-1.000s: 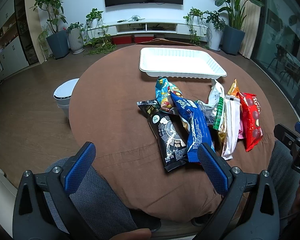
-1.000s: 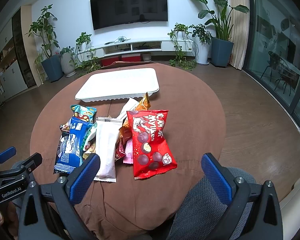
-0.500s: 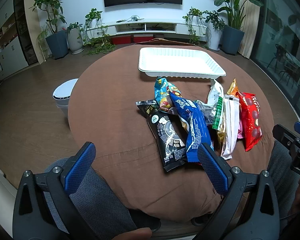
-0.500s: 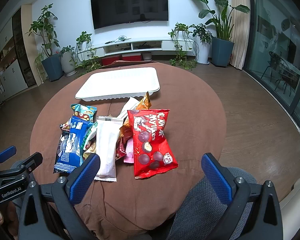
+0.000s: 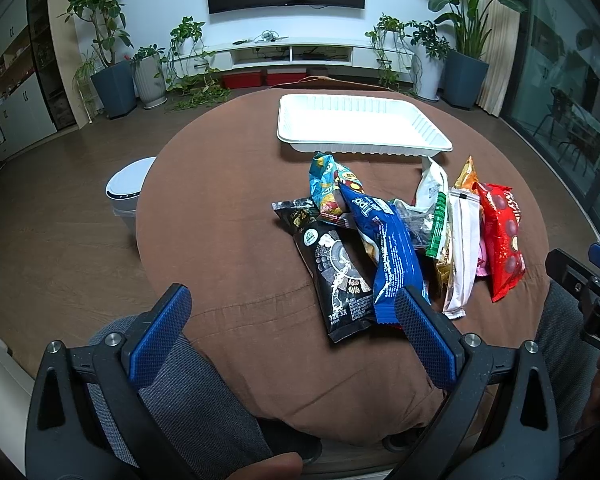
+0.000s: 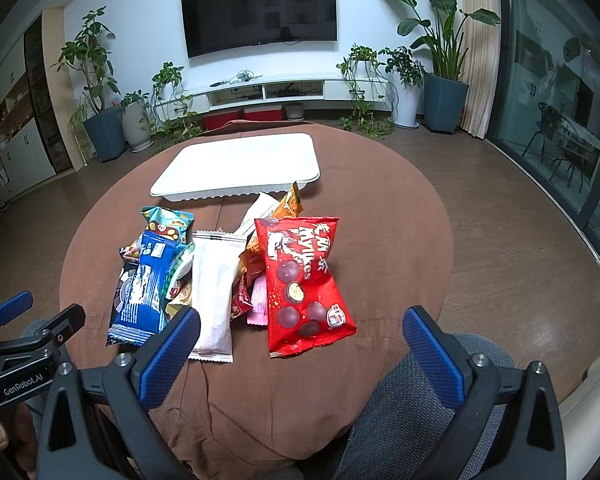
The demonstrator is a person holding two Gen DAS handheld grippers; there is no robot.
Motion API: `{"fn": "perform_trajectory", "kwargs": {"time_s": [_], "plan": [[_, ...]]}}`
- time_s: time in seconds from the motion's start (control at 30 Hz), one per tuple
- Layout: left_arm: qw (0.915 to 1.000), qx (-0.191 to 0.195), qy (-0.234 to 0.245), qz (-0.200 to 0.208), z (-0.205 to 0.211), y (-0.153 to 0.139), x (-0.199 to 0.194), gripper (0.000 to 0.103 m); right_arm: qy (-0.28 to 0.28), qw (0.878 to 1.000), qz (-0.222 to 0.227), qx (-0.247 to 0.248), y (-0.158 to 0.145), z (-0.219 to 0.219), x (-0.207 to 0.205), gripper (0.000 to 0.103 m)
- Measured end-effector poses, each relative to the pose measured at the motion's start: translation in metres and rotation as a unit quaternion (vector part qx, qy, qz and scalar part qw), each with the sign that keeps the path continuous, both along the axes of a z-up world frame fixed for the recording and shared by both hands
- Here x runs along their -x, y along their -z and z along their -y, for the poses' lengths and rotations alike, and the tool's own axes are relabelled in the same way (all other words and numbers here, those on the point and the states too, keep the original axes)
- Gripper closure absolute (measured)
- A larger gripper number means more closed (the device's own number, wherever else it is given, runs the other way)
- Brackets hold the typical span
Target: Organize snacks
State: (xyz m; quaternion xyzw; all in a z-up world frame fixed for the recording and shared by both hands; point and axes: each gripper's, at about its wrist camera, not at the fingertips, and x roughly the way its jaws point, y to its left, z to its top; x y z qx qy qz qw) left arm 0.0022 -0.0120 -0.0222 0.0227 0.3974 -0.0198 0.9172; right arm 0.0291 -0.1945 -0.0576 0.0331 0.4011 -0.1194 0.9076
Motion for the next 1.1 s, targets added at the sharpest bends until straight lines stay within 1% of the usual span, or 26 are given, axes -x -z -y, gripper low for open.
{"fn": "perform_trajectory", "kwargs": {"time_s": [0.1,0.17,0.23,0.27,0.33,0.4,0.43,0.47,0.5,0.53,0.57,0.6,0.67,0.73,0.87,0.93,1.0,1.03,1.07,1.1], "plan": [[1.0,-0.002,0.0,0.003,0.001,0.001,0.001,0.0,0.0,1.0,0.0,0.0,0.003,0.0,0.0,0.0],[0.9999,0.006,-0.003,0.009,-0.002,0.002,0.002,0.0,0.0,1.0,0.002,-0.003,0.003,0.0,0.001,0.0],[0.999,0.044,0.002,0.012,-0.012,0.003,0.001,0.0,0.0,1.0,0.006,-0.007,0.005,0.002,0.0,0.0],[0.9982,0.059,0.008,0.006,-0.016,0.005,-0.001,0.0,-0.001,1.0,0.01,-0.011,0.004,0.003,0.001,0.0],[0.9982,0.053,0.026,-0.006,-0.018,0.01,-0.005,0.0,0.0,1.0,0.021,-0.019,0.0,0.006,0.004,0.0],[0.998,0.039,0.05,-0.003,-0.018,0.018,-0.005,0.0,-0.001,0.999,0.032,-0.028,-0.004,0.011,0.004,0.0],[0.9983,0.034,0.048,-0.007,-0.019,0.02,-0.004,0.0,-0.002,0.999,0.039,-0.032,-0.005,0.013,0.005,0.0],[0.9983,0.03,0.039,-0.029,-0.021,0.026,-0.005,0.0,-0.002,0.998,0.044,-0.036,-0.005,0.016,0.006,0.0],[0.9962,0.043,0.026,-0.072,-0.025,0.033,-0.01,0.0,-0.001,0.998,0.048,-0.04,-0.005,0.019,0.006,0.0],[0.9932,0.066,0.011,-0.095,-0.03,0.037,-0.014,0.0,0.001,0.998,0.05,-0.045,-0.005,0.022,0.006,0.0],[0.9901,0.095,-0.004,-0.103,-0.037,0.038,-0.016,0.0,0.005,0.997,0.05,-0.053,-0.005,0.026,0.006,0.0],[0.9893,0.112,-0.007,-0.094,-0.041,0.036,-0.019,0.0,0.008,0.997,0.048,-0.06,-0.005,0.03,0.006,0.0],[0.9913,0.102,0.004,-0.083,-0.037,0.029,-0.025,0.0,0.009,0.996,0.041,-0.076,-0.004,0.036,0.004,0.002],[0.9919,0.095,0.021,-0.082,-0.03,0.026,-0.036,0.0,0.009,0.996,0.034,-0.081,-0.002,0.042,0.002,0.009],[0.9902,0.091,0.025,-0.102,-0.019,0.03,-0.064,0.001,0.005,0.995,0.02,-0.098,0.004,0.049,-0.001,0.016],[0.9913,0.07,0.025,-0.109,-0.009,0.035,-0.08,0.002,0.002,0.995,0.015,-0.099,0.007,0.051,-0.003,0.016],[0.9909,0.057,0.025,-0.12,-0.003,0.041,-0.094,0.01,0.002,0.995,0.009,-0.098,0.01,0.051,-0.005,0.017],[0.9898,0.053,0.024,-0.13,-0.005,0.047,-0.101,0.02,0.001,0.995,0.006,-0.1,0.011,0.053,-0.005,0.018],[0.9887,0.056,0.025,-0.137,-0.005,0.051,-0.107,0.026,0.002,0.995,0.004,-0.102,0.012,0.054,-0.006,0.018],[0.9866,0.07,0.032,-0.144,-0.006,0.056,-0.113,0.026,0.003,0.995,0.003,-0.103,0.013,0.055,-0.006,0.018]]}}
